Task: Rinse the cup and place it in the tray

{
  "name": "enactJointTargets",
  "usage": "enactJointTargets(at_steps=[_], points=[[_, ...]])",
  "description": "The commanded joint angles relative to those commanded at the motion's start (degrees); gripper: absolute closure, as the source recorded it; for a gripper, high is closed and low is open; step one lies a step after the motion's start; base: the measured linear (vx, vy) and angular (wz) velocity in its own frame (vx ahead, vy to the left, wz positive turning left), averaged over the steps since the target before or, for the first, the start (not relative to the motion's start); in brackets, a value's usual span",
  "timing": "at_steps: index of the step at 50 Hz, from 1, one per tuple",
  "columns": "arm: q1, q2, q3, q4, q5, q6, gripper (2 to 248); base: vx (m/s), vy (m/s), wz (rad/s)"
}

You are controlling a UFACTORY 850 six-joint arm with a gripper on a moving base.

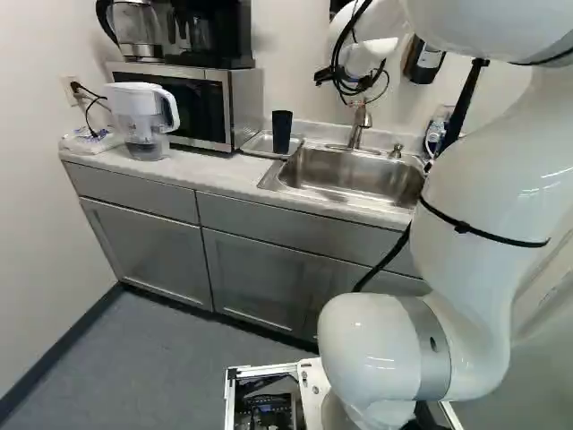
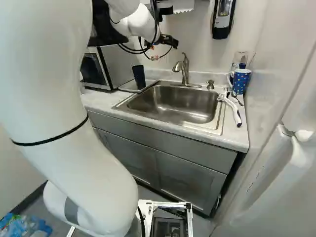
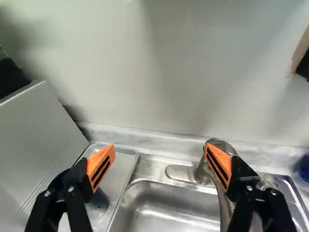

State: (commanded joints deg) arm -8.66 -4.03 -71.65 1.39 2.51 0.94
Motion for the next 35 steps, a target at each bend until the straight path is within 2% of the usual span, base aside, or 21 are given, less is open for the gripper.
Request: enactJointTargets(at_steps=[35], points=[[2.39, 4.39, 4.46, 0.00, -6.01, 0.00, 3, 0.000, 0.000, 0.000]])
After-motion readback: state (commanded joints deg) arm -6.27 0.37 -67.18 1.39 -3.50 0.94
